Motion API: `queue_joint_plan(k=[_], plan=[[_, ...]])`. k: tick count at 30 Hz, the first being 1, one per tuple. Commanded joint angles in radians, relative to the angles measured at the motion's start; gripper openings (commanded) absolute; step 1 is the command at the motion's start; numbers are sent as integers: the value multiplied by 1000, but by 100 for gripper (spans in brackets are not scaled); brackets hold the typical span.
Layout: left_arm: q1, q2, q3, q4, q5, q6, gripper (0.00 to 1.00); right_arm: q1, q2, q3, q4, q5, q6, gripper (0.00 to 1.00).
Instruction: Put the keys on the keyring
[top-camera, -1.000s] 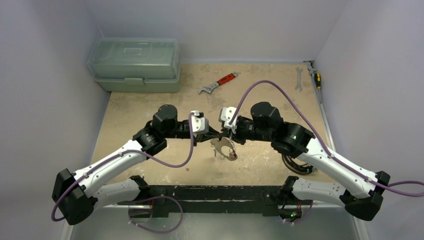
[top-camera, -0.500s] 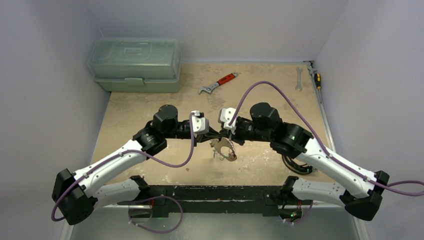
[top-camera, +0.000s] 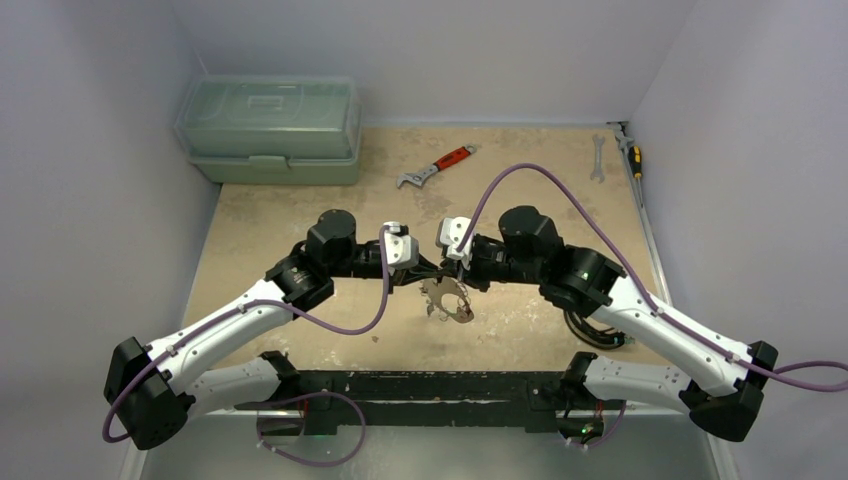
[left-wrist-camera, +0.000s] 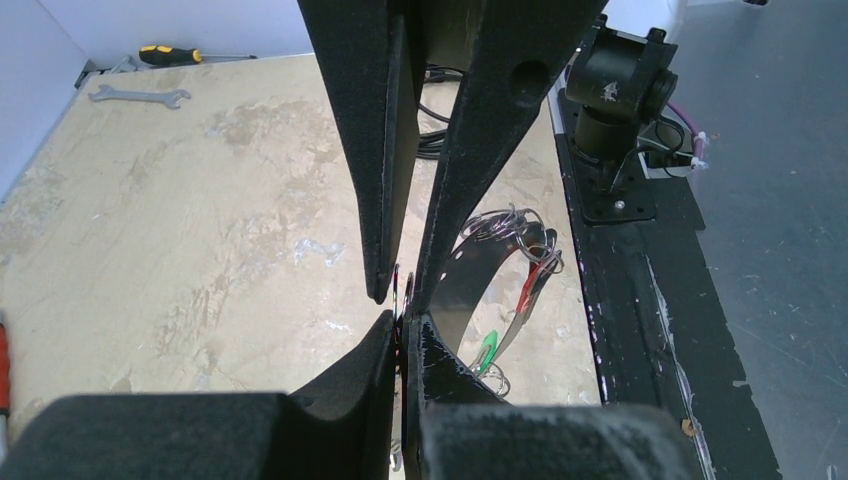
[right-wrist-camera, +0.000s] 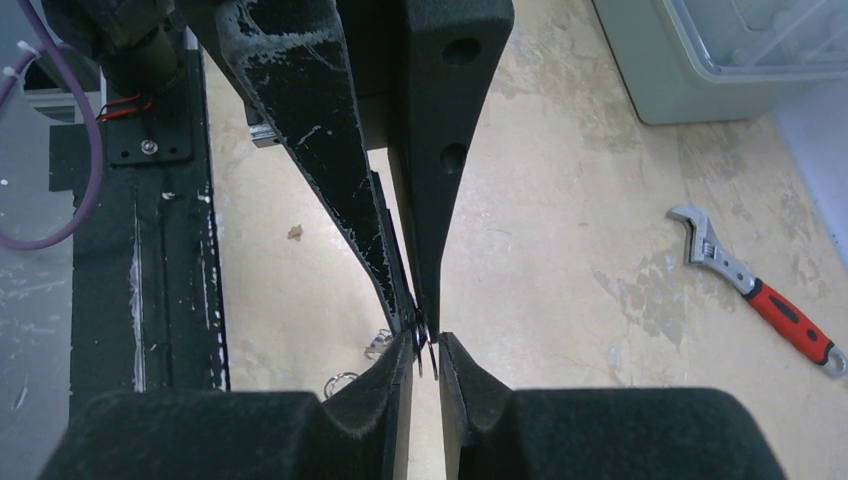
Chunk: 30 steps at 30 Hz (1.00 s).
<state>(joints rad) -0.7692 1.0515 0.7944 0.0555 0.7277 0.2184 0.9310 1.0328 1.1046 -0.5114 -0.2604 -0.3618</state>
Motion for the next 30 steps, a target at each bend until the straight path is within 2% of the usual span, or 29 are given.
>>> queue_joint_plan(k=[1,13,18,21,30], plan=[[-5,-19,32,49,9,-11,0,3,-18,-10,-5,6,-8,19],[-7,-21,31,46,9,-4,0,3,-13,-9,24,-17,-7,11],[-9,-19,31,41,10,-3,0,3,3,6,29,-40,-7,20],[-10,-19,31,39,7,-1,0,3,10,9,30,-48,-10,21],[-11,-19,32,35,6,0,0,3,13,3,34,-72,-11,7]])
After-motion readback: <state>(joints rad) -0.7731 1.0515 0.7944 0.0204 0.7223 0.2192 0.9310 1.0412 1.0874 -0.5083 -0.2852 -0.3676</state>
